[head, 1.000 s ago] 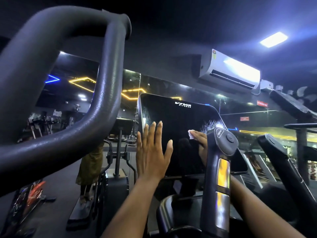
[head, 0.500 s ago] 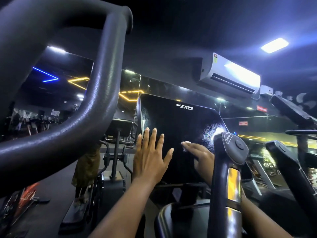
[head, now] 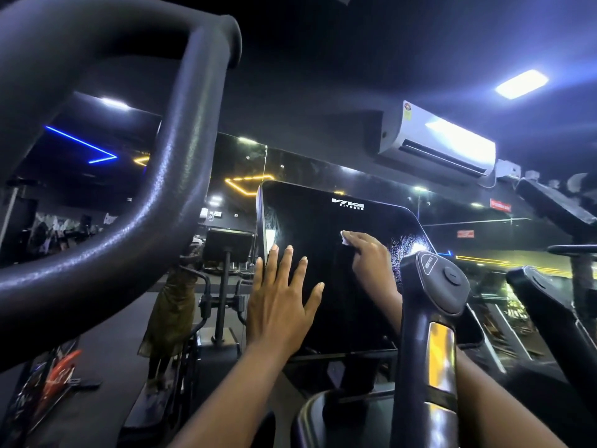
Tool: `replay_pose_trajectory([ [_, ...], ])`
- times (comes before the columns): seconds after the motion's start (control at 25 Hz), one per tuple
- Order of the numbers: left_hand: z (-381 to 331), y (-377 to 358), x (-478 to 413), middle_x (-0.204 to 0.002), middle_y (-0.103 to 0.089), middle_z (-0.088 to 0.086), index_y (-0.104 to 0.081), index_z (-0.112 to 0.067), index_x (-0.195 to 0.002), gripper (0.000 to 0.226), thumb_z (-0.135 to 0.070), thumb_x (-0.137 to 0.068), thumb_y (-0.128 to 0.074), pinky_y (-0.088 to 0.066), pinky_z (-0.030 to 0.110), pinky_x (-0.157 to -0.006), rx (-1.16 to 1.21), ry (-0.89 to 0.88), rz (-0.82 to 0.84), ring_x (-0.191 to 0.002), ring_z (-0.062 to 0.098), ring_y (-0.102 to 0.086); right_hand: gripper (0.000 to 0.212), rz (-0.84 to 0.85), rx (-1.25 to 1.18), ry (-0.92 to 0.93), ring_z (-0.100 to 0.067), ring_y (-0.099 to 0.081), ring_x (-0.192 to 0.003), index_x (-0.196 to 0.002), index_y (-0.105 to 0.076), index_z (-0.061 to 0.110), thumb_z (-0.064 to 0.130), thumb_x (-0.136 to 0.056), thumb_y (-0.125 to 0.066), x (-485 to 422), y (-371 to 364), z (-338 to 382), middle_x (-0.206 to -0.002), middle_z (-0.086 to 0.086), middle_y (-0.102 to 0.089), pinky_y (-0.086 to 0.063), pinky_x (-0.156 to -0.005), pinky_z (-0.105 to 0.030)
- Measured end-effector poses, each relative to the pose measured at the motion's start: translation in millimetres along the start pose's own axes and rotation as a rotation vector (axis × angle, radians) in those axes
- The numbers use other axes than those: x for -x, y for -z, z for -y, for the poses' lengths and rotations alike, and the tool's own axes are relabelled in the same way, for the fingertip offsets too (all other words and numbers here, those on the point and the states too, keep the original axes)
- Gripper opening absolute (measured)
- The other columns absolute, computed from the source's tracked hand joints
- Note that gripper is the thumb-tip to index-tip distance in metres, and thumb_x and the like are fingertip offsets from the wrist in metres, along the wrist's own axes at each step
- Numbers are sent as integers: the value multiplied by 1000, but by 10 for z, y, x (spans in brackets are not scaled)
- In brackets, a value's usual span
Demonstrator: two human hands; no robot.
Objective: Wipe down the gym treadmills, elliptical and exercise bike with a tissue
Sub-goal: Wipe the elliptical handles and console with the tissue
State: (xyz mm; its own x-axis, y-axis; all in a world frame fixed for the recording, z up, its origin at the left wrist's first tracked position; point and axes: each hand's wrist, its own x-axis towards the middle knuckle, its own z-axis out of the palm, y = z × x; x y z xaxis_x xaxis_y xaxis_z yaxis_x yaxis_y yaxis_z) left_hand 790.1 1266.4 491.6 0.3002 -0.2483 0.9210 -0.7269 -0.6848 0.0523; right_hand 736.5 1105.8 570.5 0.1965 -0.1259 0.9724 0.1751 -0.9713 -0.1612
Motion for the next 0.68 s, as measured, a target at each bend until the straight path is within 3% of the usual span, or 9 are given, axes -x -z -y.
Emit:
replay_pose_trajectory([
  [0.12, -70, 79, 15, -132, -58, 12, -64, -15, -122, 74, -52, -99, -5, -20, 42, -110, -57, -23, -20, -127, 32, -50, 46, 78, 47, 217, -19, -64, -87, -104, -71, 5, 10, -76, -35, 390, -63, 162, -99, -6, -71, -39, -85, -12],
  [0.24, -79, 180, 27, -138, -53, 10, -59, -16, -128, 80, -55, -97, 3, -20, 43, -115, -54, 11, 40, -133, 30, -44, 40, 135, 20, 445, -20, -65, -89, -106, -71, 8, 12, -78, -42, 505, 51, 260, -106, -4, -70, -48, -80, -25],
  [0.36, -81, 174, 40, -157, -22, 5, -32, -21, -147, 102, -64, -79, 29, 6, 38, -117, 9, 7, 47, -147, 22, -8, 32, 121, 11, 334, -19, -65, -95, -107, -70, 7, 5, -82, -51, 131, -17, 124, -106, -6, -70, -45, -88, -19],
  [0.48, -68, 164, 38, -158, -19, 3, -29, -20, -148, 103, -67, -77, 28, 12, 35, -115, 91, 37, -19, -148, 18, -2, 36, 89, 54, 250, -24, -65, -100, -109, -69, 5, -13, -79, -57, -298, -192, 72, -107, -9, -70, -37, -90, -10],
  [0.56, -56, 157, 57, -158, -19, 2, -28, -20, -149, 102, -68, -77, 26, 11, 34, -115, 135, 44, -35, -147, 15, -1, 45, 126, 65, 246, -26, -64, -103, -111, -68, 4, -18, -75, -52, -305, -258, 138, -109, -11, -68, -42, -93, -20],
  [0.68, -51, 152, 58, -159, -13, 0, -24, -20, -150, 91, -71, -83, 11, 11, 31, -115, 261, 81, -57, -145, 11, 4, 46, 151, 40, 394, -27, -64, -99, -110, -68, 6, -11, -69, -53, 25, -193, 302, -111, -9, -68, -50, -87, -33],
])
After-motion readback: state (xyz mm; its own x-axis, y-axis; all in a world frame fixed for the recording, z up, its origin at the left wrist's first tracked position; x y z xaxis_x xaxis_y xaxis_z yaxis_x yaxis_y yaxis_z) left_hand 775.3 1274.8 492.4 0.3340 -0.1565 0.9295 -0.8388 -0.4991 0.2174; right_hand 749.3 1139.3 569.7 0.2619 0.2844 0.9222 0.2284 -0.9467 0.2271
